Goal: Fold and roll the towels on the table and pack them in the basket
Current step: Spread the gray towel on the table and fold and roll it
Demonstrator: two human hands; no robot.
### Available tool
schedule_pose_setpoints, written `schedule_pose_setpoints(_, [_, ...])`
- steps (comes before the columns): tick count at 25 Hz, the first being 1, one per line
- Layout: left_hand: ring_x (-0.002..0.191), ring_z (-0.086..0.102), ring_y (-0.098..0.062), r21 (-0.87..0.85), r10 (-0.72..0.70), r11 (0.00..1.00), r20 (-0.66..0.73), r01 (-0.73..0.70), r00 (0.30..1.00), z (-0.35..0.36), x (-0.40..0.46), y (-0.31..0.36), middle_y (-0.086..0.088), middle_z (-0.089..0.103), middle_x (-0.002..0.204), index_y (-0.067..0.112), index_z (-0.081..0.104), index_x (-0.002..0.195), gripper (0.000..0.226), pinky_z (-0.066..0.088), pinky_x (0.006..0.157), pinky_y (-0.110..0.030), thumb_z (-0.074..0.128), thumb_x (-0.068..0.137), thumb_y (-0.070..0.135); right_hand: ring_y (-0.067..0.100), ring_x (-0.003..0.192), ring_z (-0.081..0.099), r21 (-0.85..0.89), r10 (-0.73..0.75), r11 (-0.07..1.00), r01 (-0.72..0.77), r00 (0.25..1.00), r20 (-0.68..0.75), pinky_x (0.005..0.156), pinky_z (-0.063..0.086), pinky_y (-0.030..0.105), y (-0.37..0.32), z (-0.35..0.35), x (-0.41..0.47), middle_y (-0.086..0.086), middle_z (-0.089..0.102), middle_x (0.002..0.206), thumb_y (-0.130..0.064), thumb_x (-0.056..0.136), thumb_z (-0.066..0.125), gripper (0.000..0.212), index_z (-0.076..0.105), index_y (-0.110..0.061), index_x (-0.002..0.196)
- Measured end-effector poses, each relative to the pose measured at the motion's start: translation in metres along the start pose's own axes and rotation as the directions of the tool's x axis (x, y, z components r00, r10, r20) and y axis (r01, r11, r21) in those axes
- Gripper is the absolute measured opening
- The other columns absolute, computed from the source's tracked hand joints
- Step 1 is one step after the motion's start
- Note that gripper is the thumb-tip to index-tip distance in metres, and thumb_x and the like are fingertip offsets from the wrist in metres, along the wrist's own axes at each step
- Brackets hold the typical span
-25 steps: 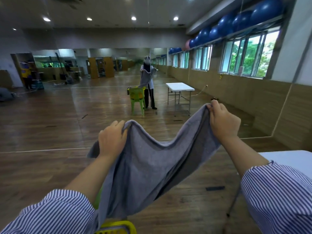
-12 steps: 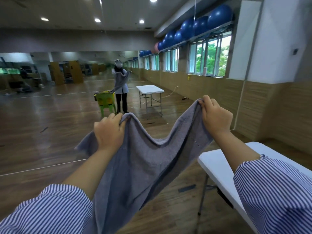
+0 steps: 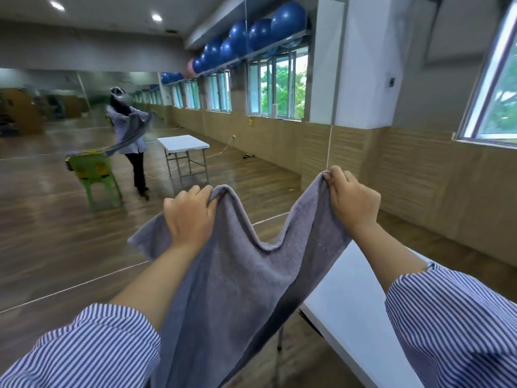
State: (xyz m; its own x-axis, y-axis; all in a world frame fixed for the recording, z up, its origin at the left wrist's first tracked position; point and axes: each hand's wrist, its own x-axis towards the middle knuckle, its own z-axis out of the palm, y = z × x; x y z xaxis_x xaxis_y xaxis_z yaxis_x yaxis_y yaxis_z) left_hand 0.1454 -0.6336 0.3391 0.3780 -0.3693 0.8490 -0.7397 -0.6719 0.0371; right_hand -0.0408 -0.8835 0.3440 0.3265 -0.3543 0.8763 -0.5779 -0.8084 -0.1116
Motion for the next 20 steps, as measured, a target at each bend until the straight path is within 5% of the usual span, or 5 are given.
schedule_pose_setpoints(9, [0.055, 0.054, -0.031, -0.066, 0.006, 0.998, 0.076, -0.001, 0.997, 0.17, 0.064, -0.005, -0.005, 0.056, 0.062, 0.018, 0.054, 0.066, 0.031, 0.023, 0.057, -0.033, 0.044, 0.09, 0.036, 0.025, 0.039, 0.048, -0.146, -0.023, 0.989, 0.032, 0.998, 0.06, 0.044, 0.014, 0.017, 0.025, 0.14, 0.038, 0.002, 0.053, 0.065, -0.033, 0.097, 0.043, 0.018, 0.055, -0.023, 0.089])
schedule_pose_setpoints(20, [0.079, 0.059, -0.039, -0.214, -0.145, 0.966, -0.002, 0.142, 0.989, 0.333, 0.289, -0.061, -0.018, 0.063, 0.086, 0.012, 0.059, 0.083, 0.031, 0.036, 0.071, -0.042, 0.046, 0.098, 0.036, 0.025, 0.033, 0.047, -0.289, -0.158, 0.947, 0.142, 0.987, -0.035, 0.04, 0.022, 0.017, 0.02, 0.318, 0.247, 0.003, 0.053, 0.059, -0.03, 0.092, 0.054, 0.009, 0.052, -0.022, 0.087])
